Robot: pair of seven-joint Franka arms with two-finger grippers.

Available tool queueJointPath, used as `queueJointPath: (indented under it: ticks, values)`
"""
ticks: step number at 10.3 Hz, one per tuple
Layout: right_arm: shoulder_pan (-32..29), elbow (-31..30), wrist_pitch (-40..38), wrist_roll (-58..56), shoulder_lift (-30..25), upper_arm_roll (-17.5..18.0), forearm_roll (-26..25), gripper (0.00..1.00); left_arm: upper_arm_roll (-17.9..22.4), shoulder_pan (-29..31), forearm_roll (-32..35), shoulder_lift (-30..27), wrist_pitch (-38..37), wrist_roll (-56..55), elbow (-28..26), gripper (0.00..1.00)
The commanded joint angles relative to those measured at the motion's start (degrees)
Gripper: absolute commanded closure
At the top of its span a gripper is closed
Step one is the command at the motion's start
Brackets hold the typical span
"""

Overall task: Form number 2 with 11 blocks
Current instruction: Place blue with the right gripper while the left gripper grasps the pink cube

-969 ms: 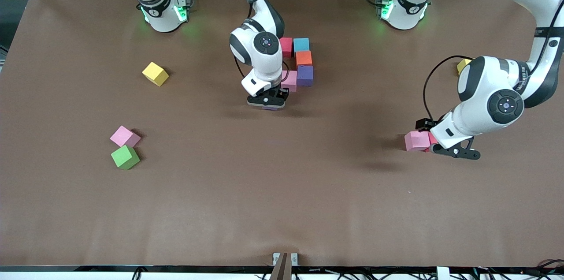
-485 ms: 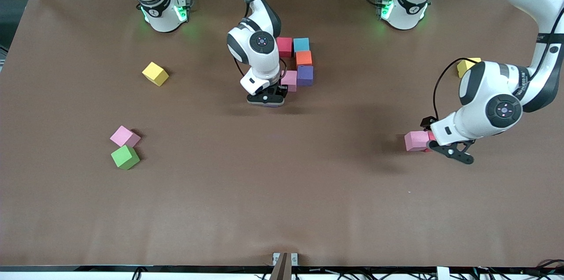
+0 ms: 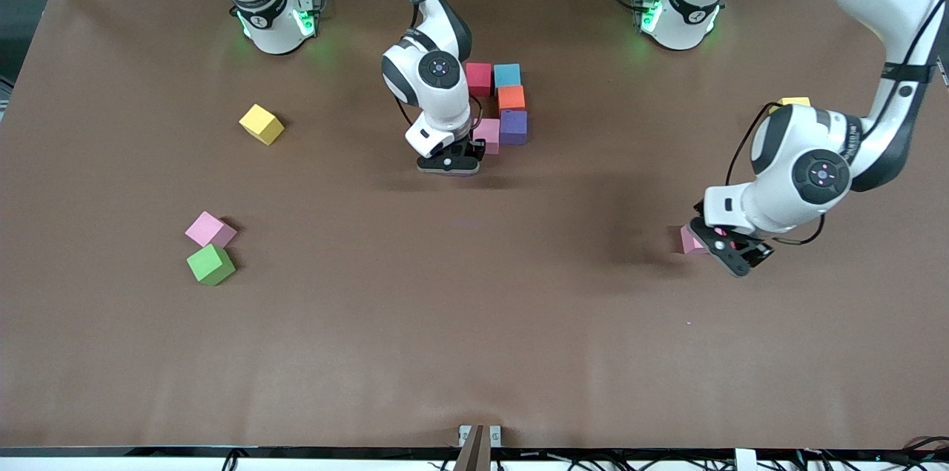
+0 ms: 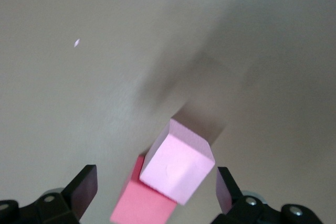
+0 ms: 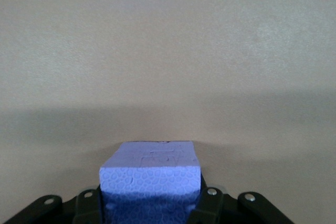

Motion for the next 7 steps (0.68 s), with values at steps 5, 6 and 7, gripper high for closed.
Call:
queueJointPath:
  ticks: [5, 6, 7]
  values:
    - [-1.54, -5.2, 3.76, 0.41, -3.23, 2.0, -1.74, 0.94, -0.66, 1.57, 5.36, 0.48, 10.95, 16.17, -6.68, 0.0]
    - [-1.63, -5.47, 4.21, 0.41, -3.14, 2.0, -1.83, 0.94, -0.66, 2.36, 5.73, 0.48, 11.93, 16.28, -7.83, 0.0]
    - [-1.54, -5.48, 4.22, 0.5, -3.14, 2.09, -1.83, 0.93, -0.66, 3.41, 5.99, 0.13, 12.28, 16.89, -9.06, 0.0]
